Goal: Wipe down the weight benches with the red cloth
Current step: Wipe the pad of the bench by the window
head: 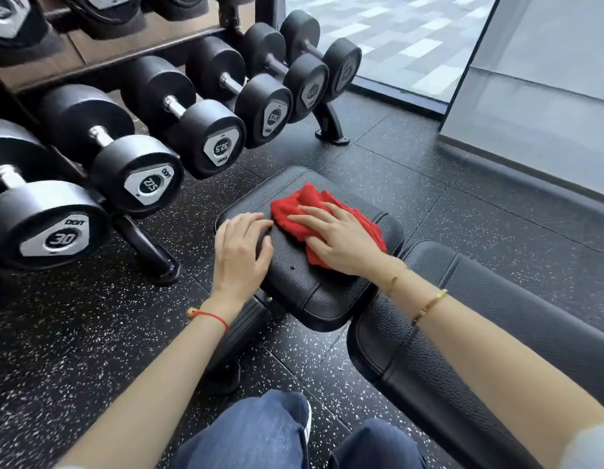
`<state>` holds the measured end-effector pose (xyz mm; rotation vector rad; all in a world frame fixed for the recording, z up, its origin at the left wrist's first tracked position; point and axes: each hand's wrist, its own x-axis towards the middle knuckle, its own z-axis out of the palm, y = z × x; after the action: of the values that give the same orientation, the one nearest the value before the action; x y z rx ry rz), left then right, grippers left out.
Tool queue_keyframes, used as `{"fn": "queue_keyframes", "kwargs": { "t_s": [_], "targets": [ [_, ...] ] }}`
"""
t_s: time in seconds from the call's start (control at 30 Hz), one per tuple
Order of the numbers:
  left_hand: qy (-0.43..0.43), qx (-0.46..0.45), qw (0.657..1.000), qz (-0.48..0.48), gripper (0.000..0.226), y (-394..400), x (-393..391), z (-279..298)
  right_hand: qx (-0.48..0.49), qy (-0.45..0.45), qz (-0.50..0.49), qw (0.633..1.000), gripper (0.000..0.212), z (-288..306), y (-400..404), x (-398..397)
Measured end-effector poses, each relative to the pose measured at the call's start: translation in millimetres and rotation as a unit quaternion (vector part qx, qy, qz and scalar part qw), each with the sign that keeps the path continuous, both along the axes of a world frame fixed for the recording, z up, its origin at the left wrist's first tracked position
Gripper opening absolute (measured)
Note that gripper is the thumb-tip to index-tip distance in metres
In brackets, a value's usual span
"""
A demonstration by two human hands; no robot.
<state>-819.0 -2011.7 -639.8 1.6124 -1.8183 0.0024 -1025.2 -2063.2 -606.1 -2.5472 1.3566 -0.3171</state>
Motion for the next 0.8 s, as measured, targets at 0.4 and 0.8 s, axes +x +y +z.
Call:
{"fn": "queue_keyframes", "kwargs": {
  "t_s": [0.4,0.8],
  "targets": [
    [-0.012,0.115,0.993,-0.024,0.047,23,13,-3,0.005,0.016,0.001,1.000,0.054,-1,88,-3],
    [-0.021,0.091,0.996,0.011,0.041,20,9,4,0.012,0.007,-0.101,0.995,0.051,4,44,12]
  ]
}}
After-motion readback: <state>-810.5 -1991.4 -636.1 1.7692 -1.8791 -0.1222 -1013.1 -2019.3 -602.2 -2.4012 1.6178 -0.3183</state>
